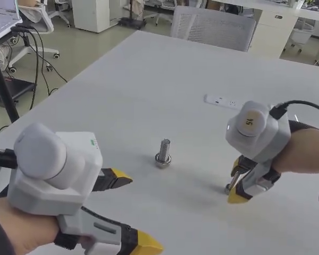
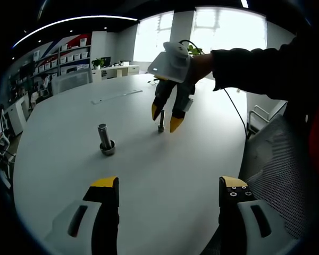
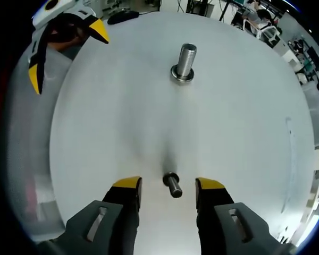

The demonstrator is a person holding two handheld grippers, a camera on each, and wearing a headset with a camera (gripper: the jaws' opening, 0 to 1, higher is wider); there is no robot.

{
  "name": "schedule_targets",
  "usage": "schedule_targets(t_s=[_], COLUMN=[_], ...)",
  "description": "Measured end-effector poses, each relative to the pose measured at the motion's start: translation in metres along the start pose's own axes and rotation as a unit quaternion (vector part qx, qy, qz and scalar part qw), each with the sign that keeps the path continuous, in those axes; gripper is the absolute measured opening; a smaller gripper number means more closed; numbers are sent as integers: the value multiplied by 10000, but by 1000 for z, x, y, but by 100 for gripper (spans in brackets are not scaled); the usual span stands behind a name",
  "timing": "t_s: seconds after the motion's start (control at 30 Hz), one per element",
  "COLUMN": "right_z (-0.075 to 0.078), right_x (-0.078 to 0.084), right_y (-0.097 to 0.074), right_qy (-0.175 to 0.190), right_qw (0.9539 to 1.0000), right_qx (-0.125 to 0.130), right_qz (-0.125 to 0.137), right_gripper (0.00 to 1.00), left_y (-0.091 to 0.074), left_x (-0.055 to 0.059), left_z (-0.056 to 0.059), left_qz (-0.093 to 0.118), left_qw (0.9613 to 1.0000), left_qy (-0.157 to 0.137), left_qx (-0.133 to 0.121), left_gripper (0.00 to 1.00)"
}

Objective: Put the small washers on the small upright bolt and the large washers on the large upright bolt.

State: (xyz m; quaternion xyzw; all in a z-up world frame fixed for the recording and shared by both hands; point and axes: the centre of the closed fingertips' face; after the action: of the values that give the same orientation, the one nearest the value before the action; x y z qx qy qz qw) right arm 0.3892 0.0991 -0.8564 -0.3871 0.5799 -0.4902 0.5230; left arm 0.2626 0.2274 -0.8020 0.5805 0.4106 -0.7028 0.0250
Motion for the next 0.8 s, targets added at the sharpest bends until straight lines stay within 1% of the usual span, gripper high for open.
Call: schedule_targets(t_s=[0.07,0.13,0.27,0.4,0.53,0.57,0.67,0.7,0.8], right_z=[0,0,0,2,2,2,-1,-3,-6], right_x=[0,0,3,2,0,0,-1,-2,-1], right_y=[-1,-2,-2,-2,-1,-2,-4,-4,-6], right_qy=[40,86,134,249,297,323,375,438,502], right_qw=[10000,9999,9997,9987,9974,9971,9959,9951,9939], right_qx=[15,25,38,104,178,181,191,151,152], right_qz=[62,135,195,432,624,668,796,868,971], right_gripper=[48,56,69,87,98,100,100,100,100], left_y=[0,1,2,3,3,3,3,3,3], left_x=[0,0,-1,-1,0,0,0,0,1], left_z=[0,0,1,1,1,1,1,1,2], left_qz=[-3,-6,-12,-13,-12,-13,-11,-7,-12], left_qw=[10000,10000,10000,10000,10000,10000,10000,10000,10000], left_qy=[4,9,18,22,28,27,26,28,37], left_qx=[0,7,20,19,14,15,4,0,7], left_gripper=[77,77,77,77,77,77,77,78,78])
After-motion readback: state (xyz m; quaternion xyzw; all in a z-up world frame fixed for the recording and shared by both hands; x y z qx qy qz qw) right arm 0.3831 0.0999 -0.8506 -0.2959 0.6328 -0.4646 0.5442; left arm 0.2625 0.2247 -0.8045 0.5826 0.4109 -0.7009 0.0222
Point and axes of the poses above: the centre of the closed fingertips' face, and the gripper's own axes: y roughly forward along the fingers, z roughly to its right, x roughly out of its underside, and after that the axes turned 10 degrees about y, right-handed
